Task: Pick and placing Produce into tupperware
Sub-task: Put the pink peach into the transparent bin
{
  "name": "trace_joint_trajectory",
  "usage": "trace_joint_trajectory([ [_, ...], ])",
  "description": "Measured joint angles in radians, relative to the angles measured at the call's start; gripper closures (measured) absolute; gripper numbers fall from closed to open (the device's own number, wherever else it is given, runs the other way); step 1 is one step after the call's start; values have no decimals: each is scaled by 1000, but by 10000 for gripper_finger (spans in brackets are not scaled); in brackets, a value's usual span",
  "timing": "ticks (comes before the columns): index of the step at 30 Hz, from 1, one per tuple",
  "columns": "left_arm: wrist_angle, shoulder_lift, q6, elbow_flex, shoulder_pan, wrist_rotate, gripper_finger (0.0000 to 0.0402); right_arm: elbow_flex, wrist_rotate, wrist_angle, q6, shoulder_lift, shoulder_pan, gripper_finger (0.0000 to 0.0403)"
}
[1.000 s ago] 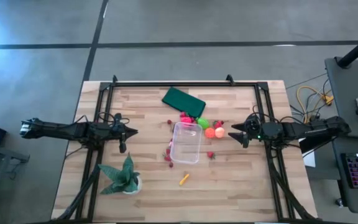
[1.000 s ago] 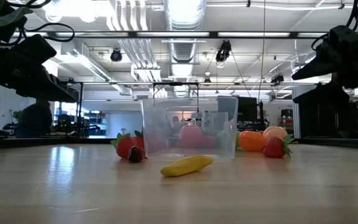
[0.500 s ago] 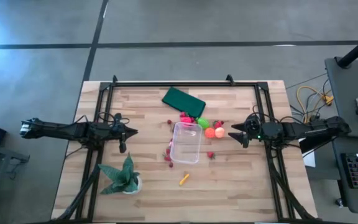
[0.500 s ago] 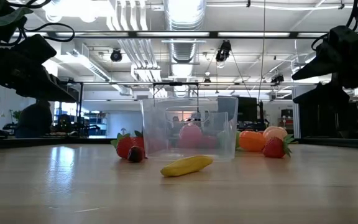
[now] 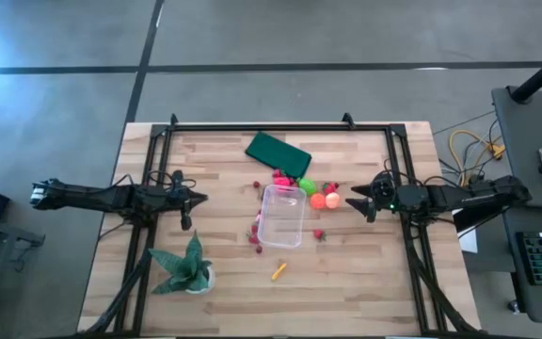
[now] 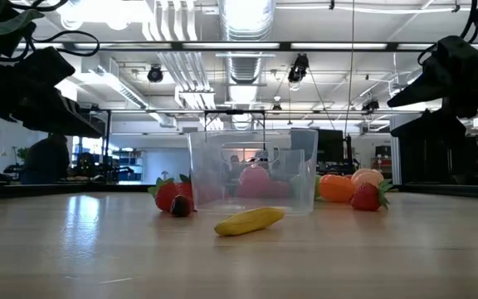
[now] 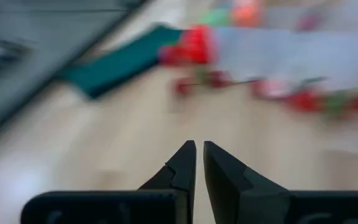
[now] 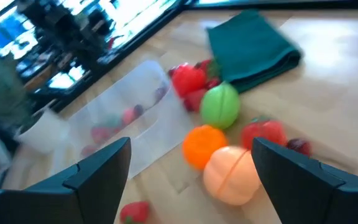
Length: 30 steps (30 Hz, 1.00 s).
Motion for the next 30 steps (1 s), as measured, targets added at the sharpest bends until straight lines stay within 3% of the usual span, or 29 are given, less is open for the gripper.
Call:
trace_joint_trajectory([
  [4, -1, 0, 55, 0, 0, -146, 384, 0, 188, 23, 63, 0, -2, 78],
  [7, 5, -2, 55, 0, 1, -200, 384, 0, 297, 52, 168, 0, -3, 78],
  [12, 30, -5, 57, -3, 1, -290, 384, 0, 335, 159, 182, 1, -3, 78],
  [16, 72, 5, 55, -4, 1, -357, 384, 0, 328, 332, 37, 2, -4, 78],
  [21, 70, 4, 55, -4, 1, -380, 384, 0, 312, 643, -288, 25, -4, 78],
  [25, 60, 3, 55, -4, 1, -381, 384, 0, 312, 791, -549, 41, -4, 78],
  [30, 60, 6, 55, -5, 1, -380, 384, 0, 312, 816, -519, 43, -4, 78],
])
